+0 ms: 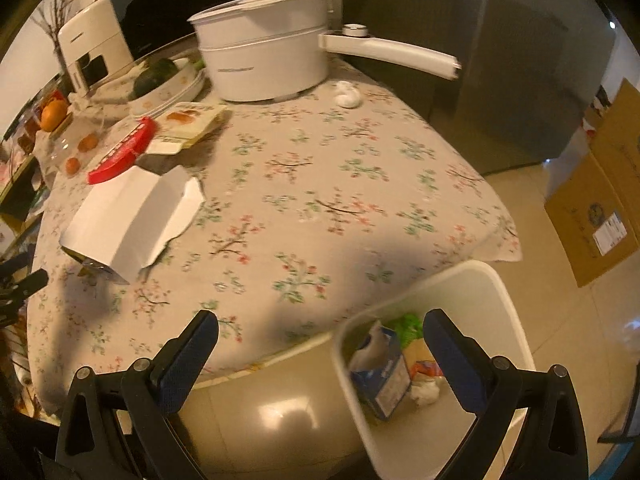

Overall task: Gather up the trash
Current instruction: 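Move both tools back over the table toward the remaining trash, then grasp the red can with the left tool and lift it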

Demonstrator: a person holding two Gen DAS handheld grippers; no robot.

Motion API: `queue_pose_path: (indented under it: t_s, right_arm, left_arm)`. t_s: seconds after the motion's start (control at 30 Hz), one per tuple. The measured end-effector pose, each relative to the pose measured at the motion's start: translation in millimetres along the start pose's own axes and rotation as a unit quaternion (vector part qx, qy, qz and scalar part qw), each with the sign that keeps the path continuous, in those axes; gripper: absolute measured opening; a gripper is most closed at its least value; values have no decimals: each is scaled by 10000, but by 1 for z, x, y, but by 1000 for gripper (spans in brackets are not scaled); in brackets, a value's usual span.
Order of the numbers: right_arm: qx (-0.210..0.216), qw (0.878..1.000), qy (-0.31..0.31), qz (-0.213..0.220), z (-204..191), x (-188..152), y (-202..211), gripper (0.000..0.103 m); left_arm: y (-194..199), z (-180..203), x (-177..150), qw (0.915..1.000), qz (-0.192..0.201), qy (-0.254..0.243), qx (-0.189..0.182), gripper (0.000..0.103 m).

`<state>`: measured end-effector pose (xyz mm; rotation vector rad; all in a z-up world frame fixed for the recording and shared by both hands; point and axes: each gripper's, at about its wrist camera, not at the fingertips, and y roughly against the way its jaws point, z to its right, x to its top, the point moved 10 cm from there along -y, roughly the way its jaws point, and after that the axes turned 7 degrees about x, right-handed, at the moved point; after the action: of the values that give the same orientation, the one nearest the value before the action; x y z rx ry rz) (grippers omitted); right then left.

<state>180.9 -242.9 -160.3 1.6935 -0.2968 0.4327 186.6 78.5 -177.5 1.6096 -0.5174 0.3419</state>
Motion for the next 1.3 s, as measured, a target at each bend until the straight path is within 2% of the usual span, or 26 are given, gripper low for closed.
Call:
queue_pose_path:
  t_s: [0.13, 0.2, 0.3, 0.37, 0.57, 0.83, 1.3]
  right_arm:
    - [-5, 9999, 102, -67, -13, 2, -8, 103]
    - [11, 9999, 133, -89, -20, 3, -12, 103]
    - [53, 9998, 167, -100, -27, 4, -14, 103]
    - [69, 9997, 215, -118, -33, 4, -16, 103]
    - [158, 9993, 300, -165, -50, 4, -21, 103]
    - [401, 9976, 560, -121, -91, 9, -27, 103]
    - [730, 9912, 1105, 92, -173, 21, -49, 103]
  left_arm:
    - [-20, -18, -4, 9998, -1, 174, 35, 102]
    - [-26, -22, -2, 9992, 6, 365, -134, 102]
    - [-34, -16, 0, 9964, -21, 609, -584, 96]
    - [-41, -12, 2, 9955, -41, 649, -688, 82]
    - [-62, -4, 2, 9907, -264, 883, -997, 59]
    - [-59, -2, 5, 9898, -164, 874, -1109, 56]
    - [-21, -36, 8, 9906, -173, 1043, -868, 55]
